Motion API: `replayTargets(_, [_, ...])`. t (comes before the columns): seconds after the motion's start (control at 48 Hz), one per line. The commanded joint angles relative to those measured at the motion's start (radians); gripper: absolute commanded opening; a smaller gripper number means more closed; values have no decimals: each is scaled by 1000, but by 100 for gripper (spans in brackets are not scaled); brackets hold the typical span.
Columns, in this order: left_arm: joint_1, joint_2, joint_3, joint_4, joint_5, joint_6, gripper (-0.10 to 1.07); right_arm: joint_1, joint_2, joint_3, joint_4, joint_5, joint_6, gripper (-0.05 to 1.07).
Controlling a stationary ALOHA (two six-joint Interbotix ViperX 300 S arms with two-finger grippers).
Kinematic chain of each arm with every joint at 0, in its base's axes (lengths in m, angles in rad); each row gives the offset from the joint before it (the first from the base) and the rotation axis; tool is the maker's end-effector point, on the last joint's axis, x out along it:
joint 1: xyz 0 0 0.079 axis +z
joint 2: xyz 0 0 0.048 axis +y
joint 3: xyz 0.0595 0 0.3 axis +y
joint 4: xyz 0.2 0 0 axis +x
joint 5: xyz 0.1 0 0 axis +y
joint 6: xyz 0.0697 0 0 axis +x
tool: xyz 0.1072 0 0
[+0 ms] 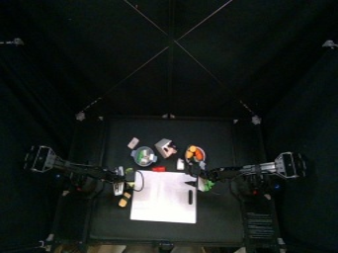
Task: Drop starfruit bottom left of cutting board
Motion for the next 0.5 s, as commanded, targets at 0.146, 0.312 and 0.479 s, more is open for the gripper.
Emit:
replayTargets(0.146, [20, -5, -5, -41, -9, 2, 81, -6, -11, -21, 2, -3, -2, 88])
replayTargets(0.312, [21, -5, -2, -52, -8, 2, 93, -6, -11, -21, 2, -3, -2, 88])
replayTargets(0.479, [21, -12, -12, -52, -3, 3, 98, -8, -11, -21, 0, -2, -2, 88])
